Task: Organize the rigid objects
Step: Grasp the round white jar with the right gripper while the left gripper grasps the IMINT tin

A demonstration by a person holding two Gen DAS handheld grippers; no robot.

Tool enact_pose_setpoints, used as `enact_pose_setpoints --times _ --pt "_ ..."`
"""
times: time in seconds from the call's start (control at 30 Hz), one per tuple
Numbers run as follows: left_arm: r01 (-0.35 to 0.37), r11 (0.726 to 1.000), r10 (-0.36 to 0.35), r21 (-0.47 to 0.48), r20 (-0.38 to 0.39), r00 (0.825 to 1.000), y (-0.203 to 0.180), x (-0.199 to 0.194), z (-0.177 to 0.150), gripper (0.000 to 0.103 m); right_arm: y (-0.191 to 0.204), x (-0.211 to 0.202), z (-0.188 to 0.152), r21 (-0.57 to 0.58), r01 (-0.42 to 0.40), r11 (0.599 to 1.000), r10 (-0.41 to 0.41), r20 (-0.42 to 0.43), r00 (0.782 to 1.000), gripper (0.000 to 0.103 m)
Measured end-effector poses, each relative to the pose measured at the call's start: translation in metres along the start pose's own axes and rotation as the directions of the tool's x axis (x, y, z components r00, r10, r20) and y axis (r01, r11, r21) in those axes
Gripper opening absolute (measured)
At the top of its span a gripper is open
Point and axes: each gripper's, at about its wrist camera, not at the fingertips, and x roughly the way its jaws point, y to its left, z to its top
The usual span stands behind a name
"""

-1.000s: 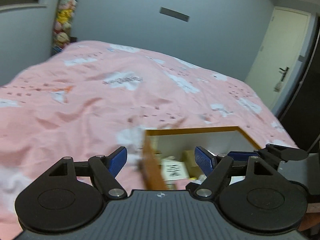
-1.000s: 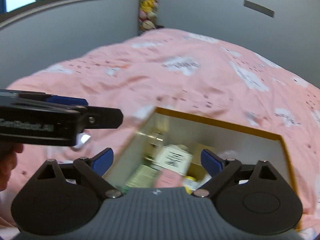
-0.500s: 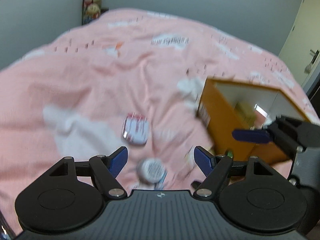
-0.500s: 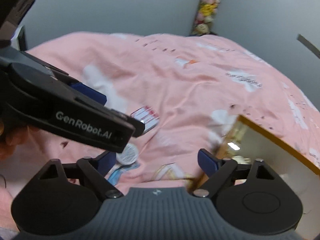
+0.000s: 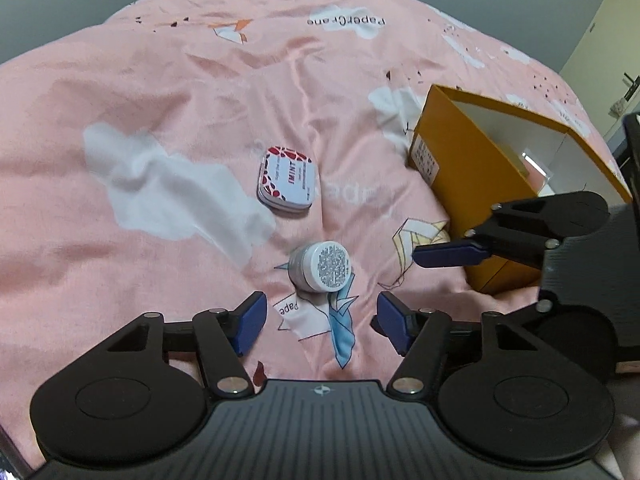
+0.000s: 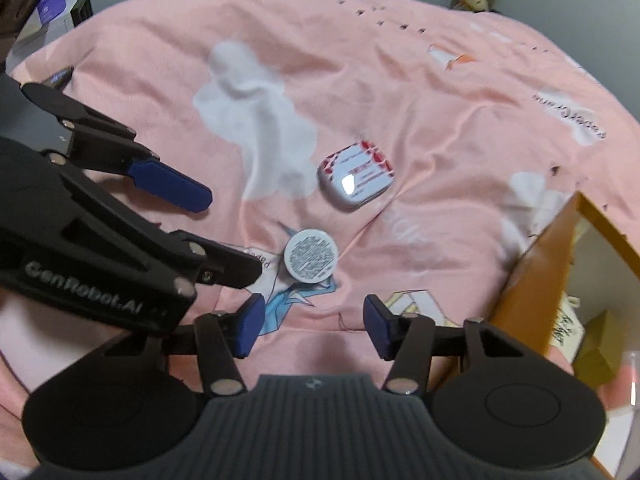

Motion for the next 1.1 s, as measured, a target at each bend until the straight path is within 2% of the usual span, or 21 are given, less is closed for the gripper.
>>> enact_pose_setpoints --times 0.1,0.23,0.3,0.5,0.6,0.77,0.87,1.0,1.1 --pt "-0.010 1.000 0.010 0.010 -0.007 1.000 0.000 0.005 0.002 0.068 -0.001 0.012 0.001 -0.006 -0.019 1.000 0.019 -0.012 1.000 0.055" --pt "-0.011 1.000 0.011 0.008 -0.015 1.000 0.002 0.008 0.009 0.067 -0.007 0.025 0.004 -0.001 -0.014 1.000 0.014 -0.010 1.000 0.053" --pt "-0.038 0.999 0.038 0.025 -0.016 0.999 0.002 0.009 0.014 0.067 -0.010 0.033 0.007 -0.006 -0.002 1.000 0.002 -0.006 1.000 0.052" --pt "-0.101 0.992 0.104 0.079 -0.032 0.994 0.003 0.017 0.027 0.067 -0.014 0.049 0.018 0.005 -0.056 0.998 0.056 0.019 0.998 0.049" --pt "-0.098 0.992 0.102 0.075 -0.043 0.994 0.006 0.021 0.031 0.067 -0.014 0.058 0.022 0.005 -0.080 0.997 0.080 0.015 0.997 0.040" --pt "-0.063 0.995 0.065 0.078 -0.025 0.998 0.005 0.025 0.039 0.069 -0.014 0.061 0.023 0.017 -0.086 0.996 0.085 0.020 0.996 0.039" --pt "-0.057 0.996 0.057 0.074 -0.003 0.998 0.003 0.028 0.049 0.069 -0.015 0.053 0.023 0.018 -0.047 0.999 0.047 0.007 0.999 0.039" --pt "-0.075 0.991 0.072 0.113 0.028 0.997 -0.001 0.034 0.065 0.070 -0.018 0.038 0.025 0.007 0.061 0.998 -0.061 0.035 0.998 0.039" --pt "-0.118 0.980 0.113 0.158 0.041 0.993 -0.002 0.041 0.074 0.070 -0.022 0.031 0.028 0.004 0.137 0.991 -0.137 0.050 0.989 0.039"
